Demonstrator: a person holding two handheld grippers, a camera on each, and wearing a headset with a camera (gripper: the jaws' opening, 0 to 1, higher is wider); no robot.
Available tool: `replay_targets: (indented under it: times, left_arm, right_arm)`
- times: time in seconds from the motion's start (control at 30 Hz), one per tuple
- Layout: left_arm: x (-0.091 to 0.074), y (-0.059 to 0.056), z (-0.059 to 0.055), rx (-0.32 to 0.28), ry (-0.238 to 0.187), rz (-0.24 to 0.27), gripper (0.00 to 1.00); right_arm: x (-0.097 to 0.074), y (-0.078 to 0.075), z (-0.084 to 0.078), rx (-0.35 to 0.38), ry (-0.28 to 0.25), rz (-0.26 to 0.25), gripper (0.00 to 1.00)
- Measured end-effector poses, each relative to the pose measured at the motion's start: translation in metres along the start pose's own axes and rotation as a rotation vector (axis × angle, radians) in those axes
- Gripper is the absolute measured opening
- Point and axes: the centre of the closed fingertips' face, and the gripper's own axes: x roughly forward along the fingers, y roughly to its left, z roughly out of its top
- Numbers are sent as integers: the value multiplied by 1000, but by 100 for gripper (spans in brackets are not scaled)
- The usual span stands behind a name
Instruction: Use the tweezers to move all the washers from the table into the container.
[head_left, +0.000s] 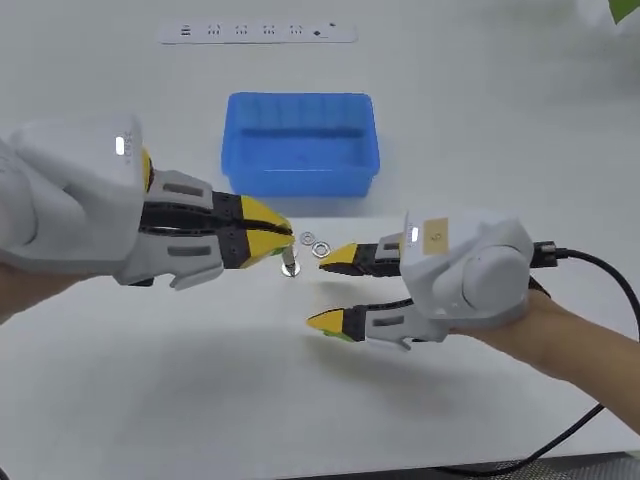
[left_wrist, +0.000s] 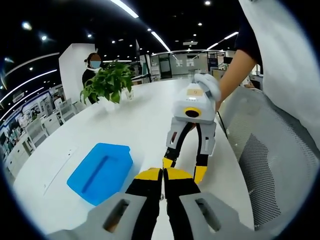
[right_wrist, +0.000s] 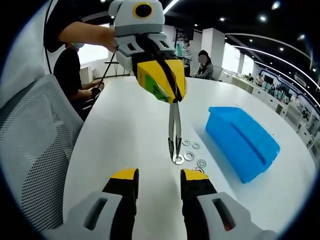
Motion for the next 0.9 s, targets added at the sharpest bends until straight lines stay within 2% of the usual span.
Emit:
replay_targets:
  times: [0.1,0.17,0.33,0.43,0.53,0.6,0.9]
  left_arm:
    - [2,0,-3,-4,14,-13,5]
    - [3,0,-2,-20,8,-20,5]
    - [2,9,-3,-40,22,-11,5]
    - [1,7,-5,-39,47,-48,5]
    - [-1,2,-8,15,110,-98,5]
    - [0,0,-7,18,125,-124,5]
    - [3,5,-7,0,129,-122,5]
  right_arm:
    - [1,0,-1,7,-2,-2,34]
    - [1,0,-1,7,-1,-1,34]
    - [3,-3,2,-3,-4,3,34]
    - [8,-7,7,-18,-6,13,34]
    - [14,-13,10,-23,-5,34,32]
    - [17,-16,12,-23,-5,35,31]
    - [23,-20,23,-44,-28,46,24]
